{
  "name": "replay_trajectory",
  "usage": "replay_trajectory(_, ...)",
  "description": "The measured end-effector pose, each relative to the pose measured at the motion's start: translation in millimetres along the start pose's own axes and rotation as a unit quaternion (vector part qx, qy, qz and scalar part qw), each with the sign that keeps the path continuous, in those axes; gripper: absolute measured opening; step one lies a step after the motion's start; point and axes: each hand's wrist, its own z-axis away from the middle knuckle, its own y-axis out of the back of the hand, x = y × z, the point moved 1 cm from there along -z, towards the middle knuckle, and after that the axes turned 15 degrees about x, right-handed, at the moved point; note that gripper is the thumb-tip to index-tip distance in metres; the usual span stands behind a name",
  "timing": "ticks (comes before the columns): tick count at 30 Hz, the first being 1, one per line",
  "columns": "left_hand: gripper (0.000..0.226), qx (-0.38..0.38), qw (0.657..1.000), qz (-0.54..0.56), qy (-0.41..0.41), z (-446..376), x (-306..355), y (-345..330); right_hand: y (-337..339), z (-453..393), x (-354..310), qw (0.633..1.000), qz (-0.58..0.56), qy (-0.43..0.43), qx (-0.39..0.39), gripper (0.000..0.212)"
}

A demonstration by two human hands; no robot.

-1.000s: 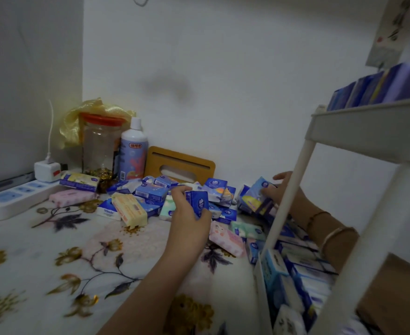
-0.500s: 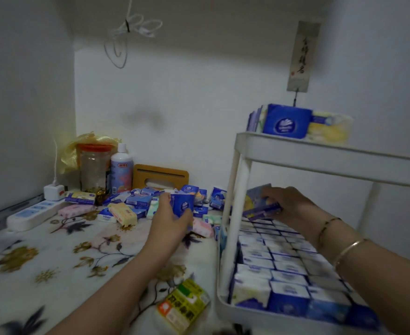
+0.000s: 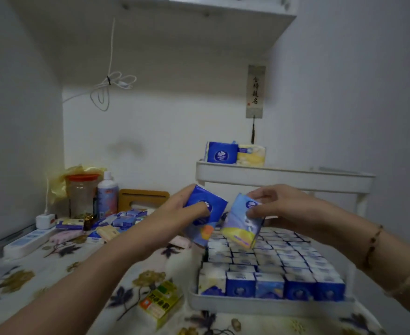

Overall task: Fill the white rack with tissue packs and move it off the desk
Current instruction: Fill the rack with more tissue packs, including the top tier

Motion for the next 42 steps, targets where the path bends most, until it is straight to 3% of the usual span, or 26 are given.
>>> replay_trajectory(3, 0.025, -0.039, 0.999, -0.019, -0.022, 2.1, 23.2, -10.0, 2.4, 11.7, -17.3, 0.999, 0.003, 0.039, 0.026, 0.031)
replay_trajectory(7, 0.032, -0.024, 0.998, -0.029, -0.048, 0.4, 42.9, -17.3, 11.1, 16.7, -39.1, 0.992, -0.081, 0.076, 0.067, 0.028)
replay_trajectory(10, 0.026, -0.010, 0.998, -0.007, -0.056, -5.4, 58.8, -19.5, 17.6, 13.9, -50.1, 0.984, -0.147, 0.082, 0.063, 0.026)
replay_trajectory(15, 0.040, -0.004, 0.996, -0.001, -0.094, -24.7, 95.5, -23.1, 29.0, 7.5, -77.6, 0.966, -0.235, 0.107, 0.029, 0.021)
replay_trajectory(17, 0.045, -0.019, 0.997, 0.008, -0.077, -35.0, 109.3, -23.6, 35.2, 6.6, -88.7, 0.970, -0.198, 0.139, 0.011, 0.036)
replay_trajectory(21, 0.048, -0.049, 0.998, 0.011, -0.046, -62.9, 126.9, -31.1, 50.1, -11.7, -97.6, 0.989, -0.091, 0.111, 0.027, 0.052)
replay_trajectory(25, 0.030, -0.041, 0.998, 0.043, -0.013, -86.6, 129.8, -45.7, 61.5, -33.9, -97.7, 0.995, -0.070, 0.070, 0.027, 0.049)
replay_trajectory(27, 0.036, -0.059, 0.998, 0.034, -0.006, -101.6, 128.3, -46.7, 67.0, -46.1, -96.2, 0.992, -0.104, 0.065, 0.041, 0.040)
replay_trajectory(29, 0.039, -0.043, 0.999, 0.002, -0.017, -118.3, 126.0, -42.0, 73.7, -61.0, -92.5, 0.985, -0.144, 0.057, 0.080, 0.036)
replay_trajectory(34, 0.027, 0.089, 0.986, -0.092, -0.110, -146.6, 109.6, -35.6, 91.3, -102.1, -70.0, 0.959, -0.228, 0.019, 0.167, 0.035)
replay_trajectory(38, 0.029, 0.068, 0.943, -0.267, -0.185, -152.2, 89.6, -54.9, 72.9, -112.0, -48.5, 0.981, -0.074, -0.011, 0.179, 0.015)
replay_trajectory(40, 0.031, 0.081, 0.928, -0.308, -0.193, -154.1, 88.8, -59.9, 65.2, -120.9, -37.4, 0.978, -0.063, -0.017, 0.196, 0.026)
replay_trajectory(42, 0.032, 0.092, 0.896, -0.369, -0.228, -151.7, 94.1, -64.2, 61.5, -122.0, -33.9, 0.975, -0.059, -0.007, 0.214, 0.011)
